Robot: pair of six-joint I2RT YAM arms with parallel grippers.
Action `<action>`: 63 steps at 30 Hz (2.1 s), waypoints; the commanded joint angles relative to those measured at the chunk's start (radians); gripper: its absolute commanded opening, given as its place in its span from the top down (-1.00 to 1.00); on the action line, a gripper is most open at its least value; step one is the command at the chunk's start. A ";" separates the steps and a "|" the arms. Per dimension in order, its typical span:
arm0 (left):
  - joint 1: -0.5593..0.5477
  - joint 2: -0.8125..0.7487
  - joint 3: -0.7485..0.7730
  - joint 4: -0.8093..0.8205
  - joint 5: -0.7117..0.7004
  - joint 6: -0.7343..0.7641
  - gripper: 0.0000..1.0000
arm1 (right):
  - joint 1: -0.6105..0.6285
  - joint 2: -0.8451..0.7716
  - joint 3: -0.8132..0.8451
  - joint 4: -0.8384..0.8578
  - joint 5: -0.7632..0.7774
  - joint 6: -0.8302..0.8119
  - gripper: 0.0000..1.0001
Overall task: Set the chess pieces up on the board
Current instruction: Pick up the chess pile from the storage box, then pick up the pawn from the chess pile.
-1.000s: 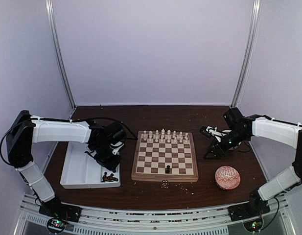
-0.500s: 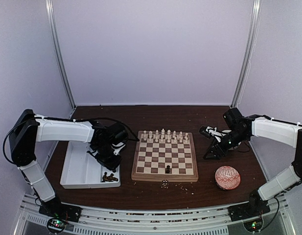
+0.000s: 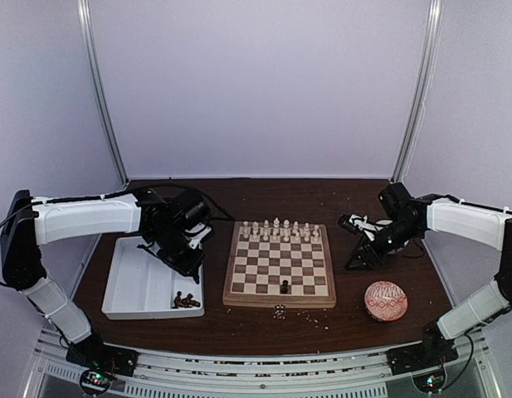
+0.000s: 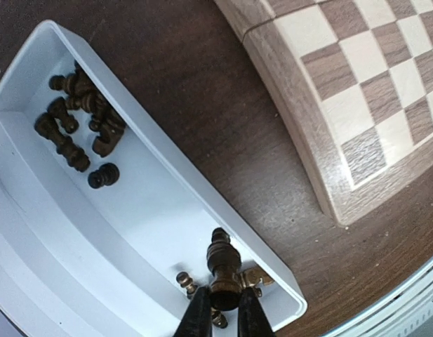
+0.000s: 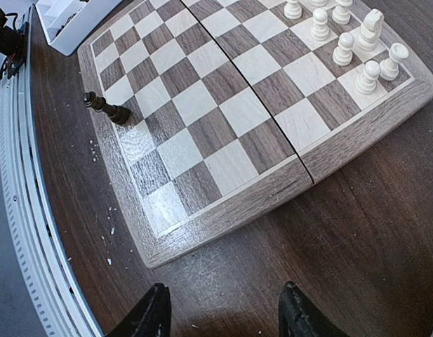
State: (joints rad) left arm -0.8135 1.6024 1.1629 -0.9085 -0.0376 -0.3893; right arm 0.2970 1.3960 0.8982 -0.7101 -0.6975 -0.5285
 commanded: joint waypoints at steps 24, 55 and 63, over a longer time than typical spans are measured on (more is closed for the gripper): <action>-0.010 -0.185 0.038 0.579 0.356 -0.143 0.96 | 0.006 0.021 0.292 0.134 -0.323 0.438 -0.07; -0.012 -0.165 -0.156 1.337 0.480 -0.497 0.96 | 0.268 0.244 0.207 1.503 -0.491 1.798 -0.04; -0.012 -0.161 -0.158 1.340 0.477 -0.494 0.96 | 0.285 0.234 0.186 1.433 -0.492 1.750 0.02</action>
State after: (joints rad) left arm -0.8211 1.4315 1.0103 0.3546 0.4274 -0.8776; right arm 0.5674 1.6348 1.1011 0.7303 -1.1751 1.2400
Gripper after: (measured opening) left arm 0.078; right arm 0.490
